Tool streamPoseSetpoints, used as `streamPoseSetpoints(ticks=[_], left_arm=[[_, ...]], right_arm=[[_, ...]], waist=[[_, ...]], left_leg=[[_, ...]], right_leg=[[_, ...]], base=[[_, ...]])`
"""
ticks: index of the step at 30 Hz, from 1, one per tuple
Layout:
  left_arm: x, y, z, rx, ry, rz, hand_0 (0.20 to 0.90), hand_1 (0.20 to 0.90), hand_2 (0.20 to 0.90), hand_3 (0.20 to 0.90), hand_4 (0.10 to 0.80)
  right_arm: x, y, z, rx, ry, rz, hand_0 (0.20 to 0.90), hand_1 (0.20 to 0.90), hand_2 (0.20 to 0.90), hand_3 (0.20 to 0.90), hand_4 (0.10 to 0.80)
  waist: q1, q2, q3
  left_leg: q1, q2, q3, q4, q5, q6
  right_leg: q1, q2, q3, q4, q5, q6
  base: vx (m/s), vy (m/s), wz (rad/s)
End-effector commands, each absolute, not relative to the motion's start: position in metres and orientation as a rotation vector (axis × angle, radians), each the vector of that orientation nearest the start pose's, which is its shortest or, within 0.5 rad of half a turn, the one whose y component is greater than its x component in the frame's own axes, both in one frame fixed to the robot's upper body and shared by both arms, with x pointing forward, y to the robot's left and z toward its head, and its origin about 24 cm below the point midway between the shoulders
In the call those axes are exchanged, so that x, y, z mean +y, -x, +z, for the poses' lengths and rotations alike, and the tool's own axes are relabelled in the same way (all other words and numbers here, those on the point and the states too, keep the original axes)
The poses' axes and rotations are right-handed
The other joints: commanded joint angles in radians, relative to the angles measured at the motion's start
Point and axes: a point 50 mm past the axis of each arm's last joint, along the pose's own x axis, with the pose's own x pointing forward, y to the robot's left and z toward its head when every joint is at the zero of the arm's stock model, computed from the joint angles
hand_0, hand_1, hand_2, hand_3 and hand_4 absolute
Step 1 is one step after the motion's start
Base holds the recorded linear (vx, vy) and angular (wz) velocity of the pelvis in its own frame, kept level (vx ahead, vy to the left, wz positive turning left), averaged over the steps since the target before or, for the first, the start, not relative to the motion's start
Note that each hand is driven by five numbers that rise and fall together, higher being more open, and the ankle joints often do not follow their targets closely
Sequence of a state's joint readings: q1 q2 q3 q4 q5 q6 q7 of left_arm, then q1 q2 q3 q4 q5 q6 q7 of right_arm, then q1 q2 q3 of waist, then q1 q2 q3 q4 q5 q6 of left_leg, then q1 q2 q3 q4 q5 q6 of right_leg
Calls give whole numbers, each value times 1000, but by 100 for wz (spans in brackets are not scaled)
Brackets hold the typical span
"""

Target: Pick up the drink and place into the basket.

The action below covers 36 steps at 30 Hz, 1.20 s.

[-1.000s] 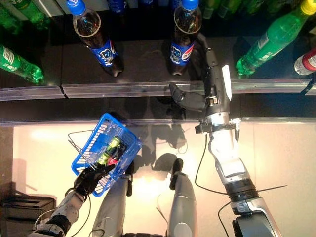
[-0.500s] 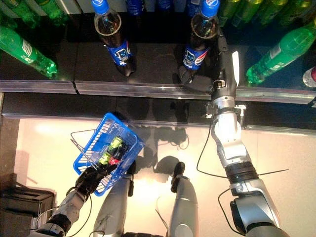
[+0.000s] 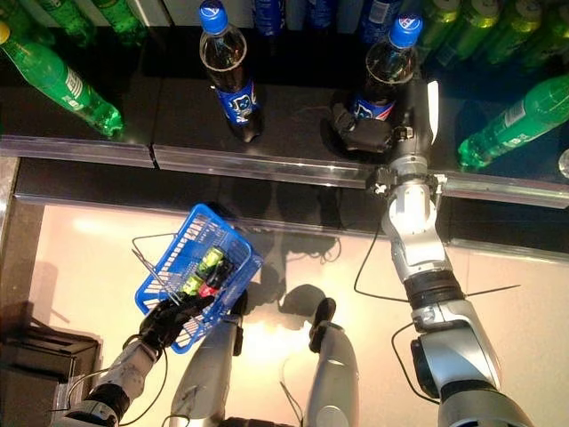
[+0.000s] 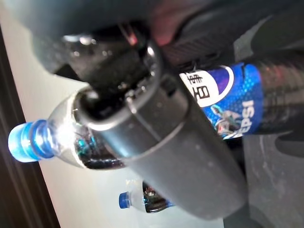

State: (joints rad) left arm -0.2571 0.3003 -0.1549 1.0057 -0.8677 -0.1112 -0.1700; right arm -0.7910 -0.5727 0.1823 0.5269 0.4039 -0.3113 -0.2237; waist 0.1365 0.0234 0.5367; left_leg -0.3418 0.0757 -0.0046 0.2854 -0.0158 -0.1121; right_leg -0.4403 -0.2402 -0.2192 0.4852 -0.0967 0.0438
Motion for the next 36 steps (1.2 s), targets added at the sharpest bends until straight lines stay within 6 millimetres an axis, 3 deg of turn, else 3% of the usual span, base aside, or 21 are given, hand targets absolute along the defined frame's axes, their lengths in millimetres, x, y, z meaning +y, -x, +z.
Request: streamPoseSetpoints(ticks=[1,6,7,8,9,10,32,36], left_arm=[[238,-230,-78,504,413,85,300,300,300,200,100],[237,-232,-77,503,413,76,300,300,300,200,100],[237,-231,-77,505,410,71,300,300,300,200,100],[237,-232,-77,506,407,67,300,300,300,200,100],[237,-232,-76,506,408,66,300,300,300,200,100],[236,-233,-76,506,407,65,300,300,300,200,100],[238,-234,-74,497,401,66,300,300,300,200,100],[242,-225,-81,533,374,86,300,300,300,200,100]], right_arm=[[-224,-354,309,-854,184,-127,900,900,900,900,800],[-223,-358,315,-835,159,-115,900,900,900,900,800],[-223,-361,315,-818,136,-96,785,785,785,765,665],[-223,-362,316,-812,119,-85,585,585,585,532,432],[-222,-363,316,-807,106,-74,516,516,516,453,353],[-221,-364,315,-795,84,-65,300,300,300,200,100],[-212,-366,314,-805,19,-24,300,300,300,200,100],[-212,-368,291,-751,-37,-13,300,300,300,200,100]], waist=[[24,32,-36],[31,36,-35],[35,36,-36],[37,36,-36],[38,36,-36],[40,36,-36],[46,36,-33],[47,21,-83]], left_leg=[[-5,2,6,48,-22,48],[-5,1,6,41,-17,47],[-4,2,5,38,-16,47],[-3,2,5,38,-16,46],[-3,2,4,38,-16,46],[-2,2,4,38,-16,46],[25,2,5,2,-9,44],[110,4,25,-105,11,33]], right_leg=[[100,-60,-33,-119,67,68],[101,-61,-37,-124,68,69],[103,-62,-40,-126,69,69],[104,-63,-41,-127,70,70],[105,-63,-42,-127,70,70],[107,-63,-44,-128,70,70],[146,-60,-53,-180,87,81],[234,-46,-54,-292,116,97]], base=[[0,0,0],[0,0,0],[0,0,0],[0,0,0],[0,0,0],[-2,-4,5],[0,-1,1],[51,9,-7]])
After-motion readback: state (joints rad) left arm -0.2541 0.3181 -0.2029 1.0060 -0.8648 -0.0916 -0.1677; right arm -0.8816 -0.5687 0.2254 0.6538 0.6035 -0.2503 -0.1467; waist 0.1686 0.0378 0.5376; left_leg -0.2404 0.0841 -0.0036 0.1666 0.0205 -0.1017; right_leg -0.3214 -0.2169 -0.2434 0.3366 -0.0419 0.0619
